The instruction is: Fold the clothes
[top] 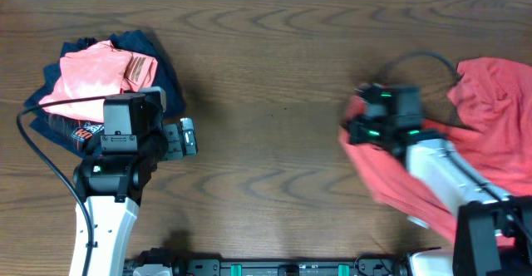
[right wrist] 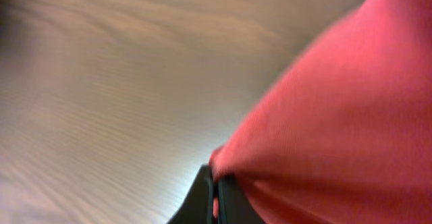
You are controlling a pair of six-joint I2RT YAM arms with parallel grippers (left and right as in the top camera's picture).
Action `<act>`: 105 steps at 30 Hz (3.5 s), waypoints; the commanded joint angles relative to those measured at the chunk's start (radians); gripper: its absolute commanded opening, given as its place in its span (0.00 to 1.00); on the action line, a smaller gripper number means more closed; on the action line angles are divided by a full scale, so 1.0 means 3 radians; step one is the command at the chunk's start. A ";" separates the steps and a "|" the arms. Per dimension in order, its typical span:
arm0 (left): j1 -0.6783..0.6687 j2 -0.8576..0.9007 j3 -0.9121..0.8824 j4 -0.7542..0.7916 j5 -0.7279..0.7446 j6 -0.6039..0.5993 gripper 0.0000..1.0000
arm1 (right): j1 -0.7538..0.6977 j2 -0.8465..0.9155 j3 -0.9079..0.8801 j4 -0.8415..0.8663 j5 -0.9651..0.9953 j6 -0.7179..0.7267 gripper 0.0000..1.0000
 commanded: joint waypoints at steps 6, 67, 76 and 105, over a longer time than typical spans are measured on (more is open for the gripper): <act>-0.0011 0.0038 0.0060 0.0217 0.0435 -0.0032 0.95 | 0.0985 -0.0011 0.0042 0.1142 0.0818 0.0651 0.28; 0.0071 0.2696 0.2209 0.0937 0.0360 -0.0292 0.84 | -0.1076 -0.1525 0.0057 -0.2088 0.1703 0.0342 0.99; -0.0150 0.2684 0.2168 -0.0968 0.1095 -0.0383 0.98 | -0.1074 -0.1363 0.0057 -0.2085 0.1703 0.0342 0.99; -0.1989 0.2684 0.0334 0.0043 0.0523 -0.1541 0.98 | -0.1074 -0.1205 0.0057 -0.2073 0.1701 0.0342 0.99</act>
